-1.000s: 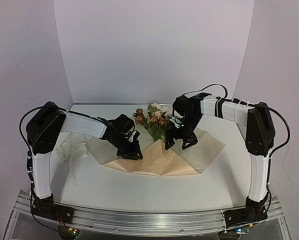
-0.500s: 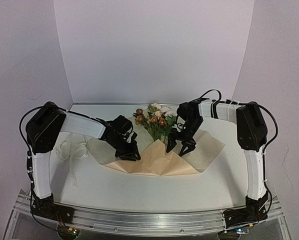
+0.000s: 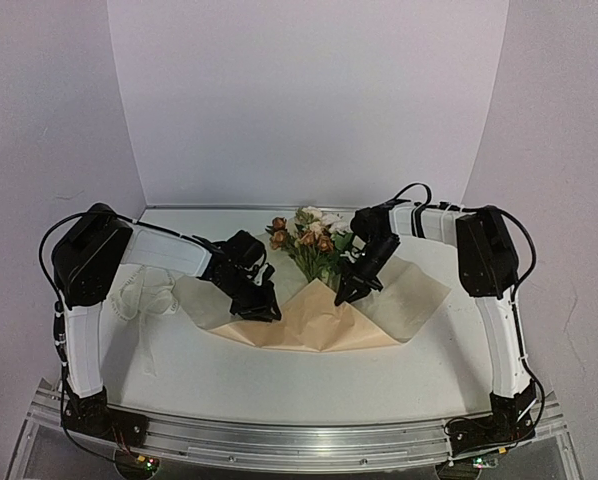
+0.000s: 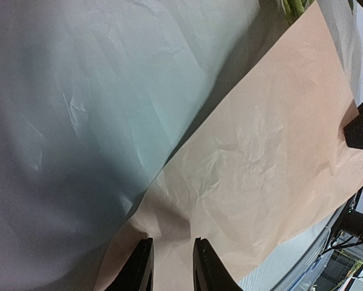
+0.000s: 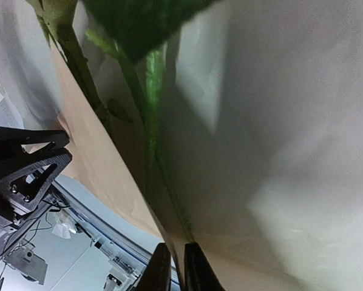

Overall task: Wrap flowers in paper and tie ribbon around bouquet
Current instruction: Fold the bottom corner of the flattened wrapping paper at the center of the board.

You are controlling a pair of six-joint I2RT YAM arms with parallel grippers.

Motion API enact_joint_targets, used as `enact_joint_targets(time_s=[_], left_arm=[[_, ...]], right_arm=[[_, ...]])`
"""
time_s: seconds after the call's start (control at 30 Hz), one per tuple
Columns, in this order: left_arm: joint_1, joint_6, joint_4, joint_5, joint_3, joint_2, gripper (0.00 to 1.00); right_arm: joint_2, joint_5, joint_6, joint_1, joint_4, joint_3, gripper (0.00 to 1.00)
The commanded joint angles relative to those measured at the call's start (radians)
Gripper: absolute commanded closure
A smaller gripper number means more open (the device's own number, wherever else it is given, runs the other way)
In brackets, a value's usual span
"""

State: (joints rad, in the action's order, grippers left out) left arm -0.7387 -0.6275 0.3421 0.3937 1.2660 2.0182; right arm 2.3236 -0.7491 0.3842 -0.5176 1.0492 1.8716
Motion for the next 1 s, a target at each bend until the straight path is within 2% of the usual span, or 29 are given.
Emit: enact_joint_targets(time_s=[0.0,0.07,0.23,0.37,0.57,0.87,0.97], left_arm=[[0.005,0.018,0.018,0.002,0.044,-0.003,0.75],[0.005,0.024,0.021,0.008,0.051,-0.007,0.75],[0.000,0.091,0.067,0.028,0.128,-0.020,0.67],[-0.008,0.149,0.088,0.048,0.188,-0.023,0.65],[-0.031,0.201,0.105,0.106,0.219,0.026,0.70],[-0.037,0.161,0.036,0.144,0.139,0.086,0.76],[-0.038,0.131,0.026,0.128,0.117,0.098,0.79]], right_arm=[[0.029,-0.025,0.018,0.000,0.013,0.052,0.98],[0.029,0.000,0.020,0.000,0.014,0.055,1.00],[0.031,0.091,0.042,0.000,0.014,0.069,1.00],[0.049,0.132,0.073,0.001,0.014,0.087,1.00],[0.072,0.176,0.100,0.000,0.020,0.105,1.00],[0.076,0.224,0.136,0.001,0.020,0.118,1.00],[0.032,0.259,0.143,0.000,0.019,0.084,0.85]])
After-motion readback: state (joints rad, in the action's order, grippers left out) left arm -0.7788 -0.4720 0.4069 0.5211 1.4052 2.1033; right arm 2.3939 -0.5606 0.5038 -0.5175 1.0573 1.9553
